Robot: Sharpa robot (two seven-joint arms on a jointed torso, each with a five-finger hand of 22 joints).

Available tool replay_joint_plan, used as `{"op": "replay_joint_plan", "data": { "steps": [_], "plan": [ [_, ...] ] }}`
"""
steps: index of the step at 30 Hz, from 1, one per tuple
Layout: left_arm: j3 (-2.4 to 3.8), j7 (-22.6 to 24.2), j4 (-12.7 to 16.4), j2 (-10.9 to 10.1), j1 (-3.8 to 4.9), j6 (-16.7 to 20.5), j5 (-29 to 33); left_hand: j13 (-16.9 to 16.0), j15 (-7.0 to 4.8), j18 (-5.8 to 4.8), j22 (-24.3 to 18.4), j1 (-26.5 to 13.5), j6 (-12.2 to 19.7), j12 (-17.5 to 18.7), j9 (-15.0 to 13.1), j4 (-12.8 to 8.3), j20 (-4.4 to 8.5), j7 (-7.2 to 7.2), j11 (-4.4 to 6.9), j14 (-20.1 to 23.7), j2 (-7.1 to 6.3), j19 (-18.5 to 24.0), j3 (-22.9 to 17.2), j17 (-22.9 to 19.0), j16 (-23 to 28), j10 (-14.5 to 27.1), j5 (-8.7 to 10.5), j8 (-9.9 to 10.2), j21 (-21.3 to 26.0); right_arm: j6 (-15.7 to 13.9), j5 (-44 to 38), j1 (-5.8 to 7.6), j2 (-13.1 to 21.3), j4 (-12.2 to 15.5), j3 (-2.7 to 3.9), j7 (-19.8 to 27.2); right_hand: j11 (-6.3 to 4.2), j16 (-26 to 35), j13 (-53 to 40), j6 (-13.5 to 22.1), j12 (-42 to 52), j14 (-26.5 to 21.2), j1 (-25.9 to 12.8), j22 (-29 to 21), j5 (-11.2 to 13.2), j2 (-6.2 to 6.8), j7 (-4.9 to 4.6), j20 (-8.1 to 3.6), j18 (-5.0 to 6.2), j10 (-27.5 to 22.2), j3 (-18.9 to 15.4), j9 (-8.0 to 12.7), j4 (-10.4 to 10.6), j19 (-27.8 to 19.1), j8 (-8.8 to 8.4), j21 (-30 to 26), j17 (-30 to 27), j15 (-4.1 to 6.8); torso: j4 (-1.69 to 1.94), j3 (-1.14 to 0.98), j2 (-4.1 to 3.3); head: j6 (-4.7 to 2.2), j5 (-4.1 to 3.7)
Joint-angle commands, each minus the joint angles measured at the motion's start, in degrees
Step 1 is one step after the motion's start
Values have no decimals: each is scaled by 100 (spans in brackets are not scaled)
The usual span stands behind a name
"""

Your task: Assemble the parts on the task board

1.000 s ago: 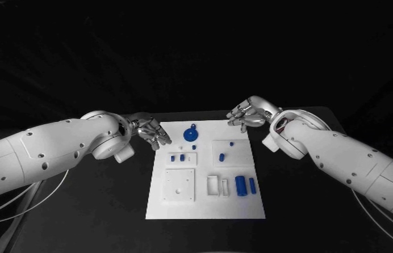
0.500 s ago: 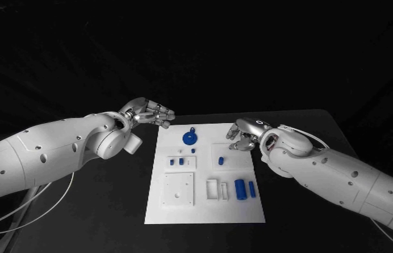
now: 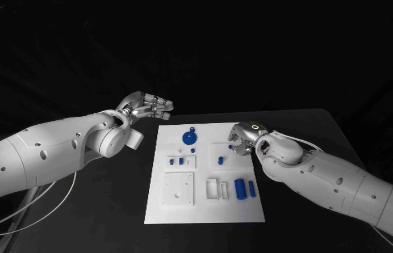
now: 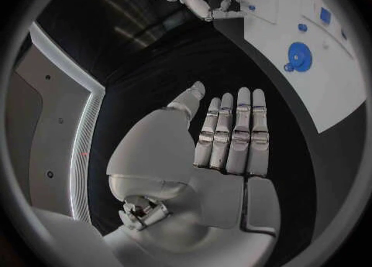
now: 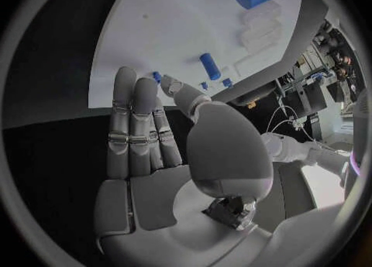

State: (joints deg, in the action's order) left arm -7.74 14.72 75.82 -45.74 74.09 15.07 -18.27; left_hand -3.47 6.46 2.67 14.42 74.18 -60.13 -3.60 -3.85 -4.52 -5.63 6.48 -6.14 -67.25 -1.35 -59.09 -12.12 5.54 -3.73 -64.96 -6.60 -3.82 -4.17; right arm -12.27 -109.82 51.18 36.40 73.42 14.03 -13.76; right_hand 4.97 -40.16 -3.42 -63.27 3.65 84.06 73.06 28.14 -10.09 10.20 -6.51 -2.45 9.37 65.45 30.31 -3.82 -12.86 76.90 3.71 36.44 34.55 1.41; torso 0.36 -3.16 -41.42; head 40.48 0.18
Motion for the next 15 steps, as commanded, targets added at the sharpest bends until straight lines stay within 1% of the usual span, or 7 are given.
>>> {"op": "replay_joint_plan", "data": {
  "steps": [1,3,5,9,11,15],
  "plan": [
    [5,245,-2,21,7,113,177,7,0,43,-39,-11,-2,20,7,4,10,61,-65,24,10,-49,29,2,17,-6,-2,13,-23,-116,-261,-3,-54,-75,-36,-105,-17,-63,8,-46,-25,-22,-12,52,50,63,11,-1,-40,56,88,5,4,46,-14,7,22,-17,2,2,3,21,13],
    [5,246,-3,27,7,124,195,7,-1,45,-63,-12,3,20,8,6,10,81,-69,18,5,-57,37,2,18,-8,-11,14,-26,-126,-260,-4,-90,-130,-65,-89,-17,-116,8,-66,-26,-42,-34,128,63,78,2,-3,-61,80,174,5,14,68,-14,39,32,-17,2,3,3,23,18],
    [5,247,-4,32,7,128,208,7,1,47,-85,-16,15,20,7,10,9,116,-84,13,-1,-65,49,1,17,-10,-12,13,-28,-134,-254,-4,-119,-167,-86,-72,-28,-136,7,-93,-21,-40,-20,153,91,61,-7,-8,-66,116,218,1,14,72,-10,46,35,-11,6,4,1,27,20],
    [5,244,-7,37,7,128,222,6,-2,47,-107,-17,13,19,7,14,10,118,-83,4,1,-71,56,2,17,-19,-13,12,-31,-143,-227,-6,-167,-219,-111,-39,-39,-209,8,-117,-26,-60,-56,263,109,73,-8,-14,-85,171,328,4,47,75,-15,61,36,-11,0,3,1,41,28],
    [5,239,-9,40,7,124,226,6,-4,48,-118,-22,8,18,6,19,12,120,-83,-3,3,-77,60,4,15,-26,-14,10,-33,-145,-210,-8,-194,-249,-123,-23,-46,-231,7,-135,-24,-60,-64,297,116,58,-8,-17,-87,197,358,3,68,73,-13,55,34,-6,-3,4,0,42,28],
    [5,228,-19,52,6,103,241,6,-5,47,-134,-30,6,18,6,28,13,122,-83,-7,6,-84,67,5,16,-32,-13,12,-36,-137,-184,-12,-251,-331,-150,5,-55,-283,6,-152,-21,-85,-79,414,124,67,-11,-24,-90,214,430,4,105,72,-10,10,20,-3,-1,3,0,54,26]
  ]
}}
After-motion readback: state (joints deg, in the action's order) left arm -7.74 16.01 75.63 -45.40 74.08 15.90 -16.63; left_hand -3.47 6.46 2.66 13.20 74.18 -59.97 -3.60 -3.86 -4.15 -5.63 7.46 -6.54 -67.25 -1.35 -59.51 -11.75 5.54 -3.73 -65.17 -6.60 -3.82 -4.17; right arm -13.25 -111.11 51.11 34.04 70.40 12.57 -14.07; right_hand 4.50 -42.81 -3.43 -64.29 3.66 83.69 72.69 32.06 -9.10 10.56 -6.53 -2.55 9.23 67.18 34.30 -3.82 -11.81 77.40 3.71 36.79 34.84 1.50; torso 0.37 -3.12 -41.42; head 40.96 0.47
